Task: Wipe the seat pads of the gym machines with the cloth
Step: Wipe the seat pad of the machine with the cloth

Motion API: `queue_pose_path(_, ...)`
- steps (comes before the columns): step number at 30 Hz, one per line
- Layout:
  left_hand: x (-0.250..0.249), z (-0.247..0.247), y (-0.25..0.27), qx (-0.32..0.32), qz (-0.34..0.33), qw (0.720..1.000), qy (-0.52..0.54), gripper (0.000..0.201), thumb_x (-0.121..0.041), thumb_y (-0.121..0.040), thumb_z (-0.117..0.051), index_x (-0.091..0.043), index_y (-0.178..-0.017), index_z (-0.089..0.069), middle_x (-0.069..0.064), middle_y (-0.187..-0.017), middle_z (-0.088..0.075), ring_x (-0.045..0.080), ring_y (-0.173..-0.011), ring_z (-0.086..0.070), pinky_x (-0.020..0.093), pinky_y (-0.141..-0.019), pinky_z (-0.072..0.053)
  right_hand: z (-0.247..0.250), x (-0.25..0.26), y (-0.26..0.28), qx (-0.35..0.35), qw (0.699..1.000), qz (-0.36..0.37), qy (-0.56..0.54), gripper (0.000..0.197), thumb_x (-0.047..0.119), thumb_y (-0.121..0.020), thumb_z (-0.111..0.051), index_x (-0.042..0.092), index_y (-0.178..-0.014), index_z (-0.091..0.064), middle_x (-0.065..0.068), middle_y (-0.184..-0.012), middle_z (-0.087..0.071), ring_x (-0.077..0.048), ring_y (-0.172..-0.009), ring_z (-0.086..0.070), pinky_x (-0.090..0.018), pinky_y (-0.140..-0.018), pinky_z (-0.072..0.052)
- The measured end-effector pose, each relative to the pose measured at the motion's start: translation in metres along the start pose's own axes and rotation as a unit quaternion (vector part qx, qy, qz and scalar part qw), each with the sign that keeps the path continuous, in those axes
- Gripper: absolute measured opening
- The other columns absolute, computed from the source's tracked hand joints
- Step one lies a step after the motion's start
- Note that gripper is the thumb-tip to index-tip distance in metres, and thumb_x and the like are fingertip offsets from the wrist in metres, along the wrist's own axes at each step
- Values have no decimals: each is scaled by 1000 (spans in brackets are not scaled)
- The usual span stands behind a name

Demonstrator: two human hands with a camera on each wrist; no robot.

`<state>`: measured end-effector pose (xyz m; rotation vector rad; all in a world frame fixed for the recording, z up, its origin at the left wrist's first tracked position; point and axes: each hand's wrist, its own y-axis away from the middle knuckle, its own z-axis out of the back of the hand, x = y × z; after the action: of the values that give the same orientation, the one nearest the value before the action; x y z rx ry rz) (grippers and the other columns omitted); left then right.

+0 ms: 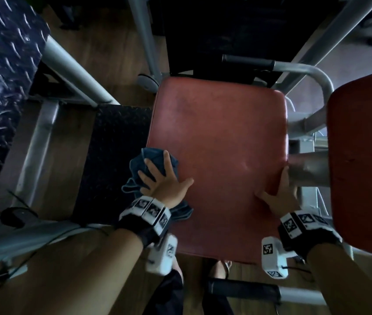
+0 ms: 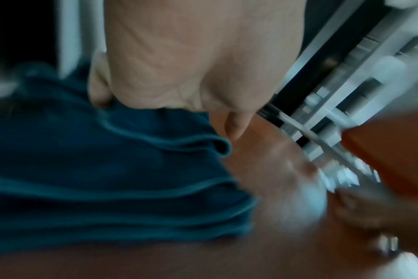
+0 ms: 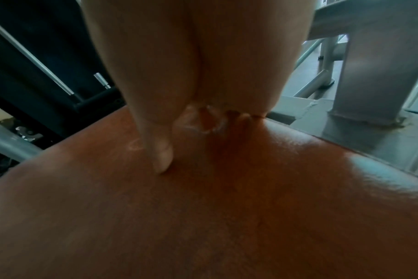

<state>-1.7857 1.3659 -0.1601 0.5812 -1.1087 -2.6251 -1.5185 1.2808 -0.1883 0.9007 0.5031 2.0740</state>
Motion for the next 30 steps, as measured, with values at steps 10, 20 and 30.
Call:
queue_pose_path(10, 72, 7, -1, -217, -222, 950, -35, 78, -14, -85, -71, -21, -151, -31, 1, -152, -39, 33, -126, -45, 44, -102, -44, -6, -13, 2, 80, 996, -23, 30, 121, 54, -72, -75, 56, -139, 25, 2, -156, 28, -37, -145, 6, -56, -116, -11)
queue_pose_path(20, 19, -19, -4, -223, -297, 926, -67, 75, -12, -79, -76, -18, -145, -43, 4, -148, -45, 29, -112, -45, 37, -95, -49, -5, -15, 4, 80, 996, -15, 32, 122, 55, -70, -75, 57, -137, 27, 4, -156, 28, -35, -146, 7, -58, -115, -13)
queue_pose_path(30, -52, -37, 3, -158, -367, 913, -79, 58, -21, -88, -65, -30, -141, -45, -10, -146, -46, 22, -115, -46, 39, -94, -46, 12, -7, 12, -15, 994, 92, -61, 82, 19, -84, -71, 27, -151, -25, -6, -157, -12, -26, -143, -21, -36, -115, -21)
